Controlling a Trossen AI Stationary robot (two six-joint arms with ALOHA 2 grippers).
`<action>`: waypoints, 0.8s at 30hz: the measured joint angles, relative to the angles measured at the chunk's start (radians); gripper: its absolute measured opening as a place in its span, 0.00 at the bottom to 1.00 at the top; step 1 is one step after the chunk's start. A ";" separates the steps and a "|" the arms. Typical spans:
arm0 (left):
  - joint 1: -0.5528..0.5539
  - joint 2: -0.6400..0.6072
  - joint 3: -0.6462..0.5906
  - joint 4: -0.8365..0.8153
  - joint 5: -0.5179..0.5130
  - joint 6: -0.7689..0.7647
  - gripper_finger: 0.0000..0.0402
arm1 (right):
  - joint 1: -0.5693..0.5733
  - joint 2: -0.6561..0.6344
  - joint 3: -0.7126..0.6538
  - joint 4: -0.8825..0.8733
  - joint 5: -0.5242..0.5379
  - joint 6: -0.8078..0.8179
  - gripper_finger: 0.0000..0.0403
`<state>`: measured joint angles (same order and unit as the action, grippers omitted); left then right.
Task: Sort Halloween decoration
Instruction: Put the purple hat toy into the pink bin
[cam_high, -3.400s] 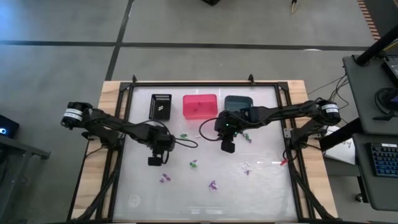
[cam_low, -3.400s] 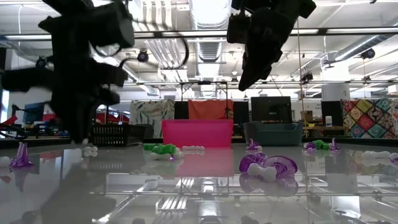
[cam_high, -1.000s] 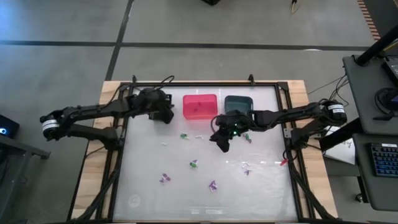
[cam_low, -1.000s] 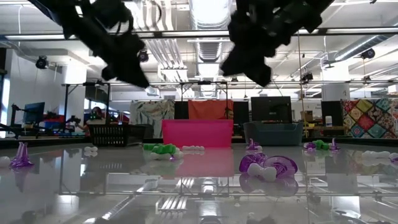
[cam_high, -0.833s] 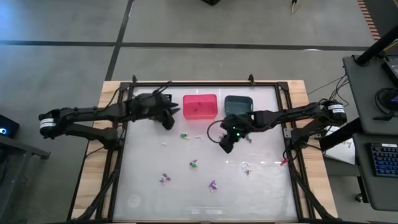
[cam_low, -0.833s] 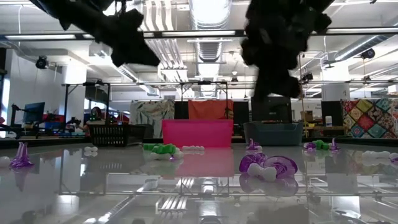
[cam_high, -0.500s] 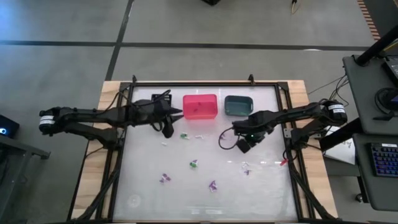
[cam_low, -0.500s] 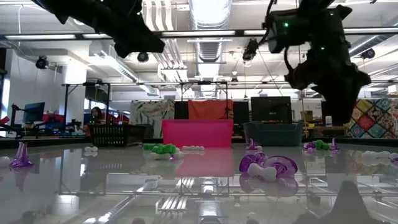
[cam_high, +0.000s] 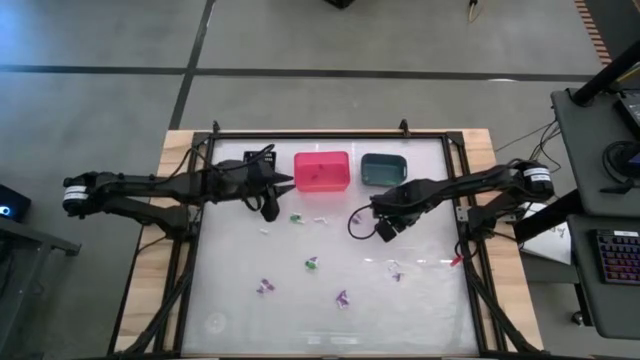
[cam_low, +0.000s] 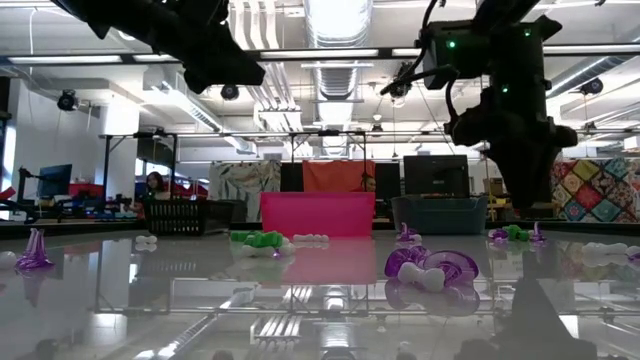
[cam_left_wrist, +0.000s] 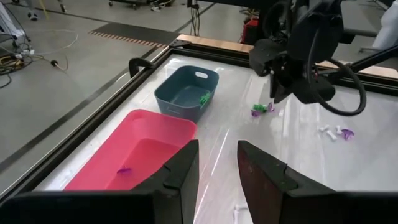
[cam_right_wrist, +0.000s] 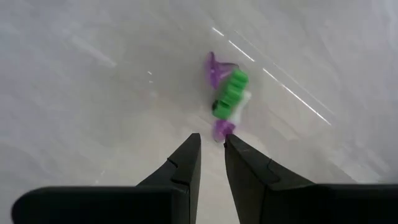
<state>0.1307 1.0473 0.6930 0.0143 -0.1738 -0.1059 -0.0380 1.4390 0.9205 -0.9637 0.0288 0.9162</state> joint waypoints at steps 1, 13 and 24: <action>0.000 0.000 0.000 0.000 0.000 0.000 0.23 | 0.000 0.005 -0.004 0.003 0.000 0.001 0.16; 0.000 0.000 0.000 -0.005 0.000 -0.004 0.23 | 0.000 0.042 -0.076 0.053 0.000 0.027 0.16; 0.000 0.001 0.000 -0.003 0.000 -0.008 0.23 | 0.000 0.051 -0.092 0.094 0.001 0.018 0.16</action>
<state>0.1303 1.0481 0.6930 0.0109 -0.1741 -0.1135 -0.0380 1.4895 0.8280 -0.8699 0.0299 0.9340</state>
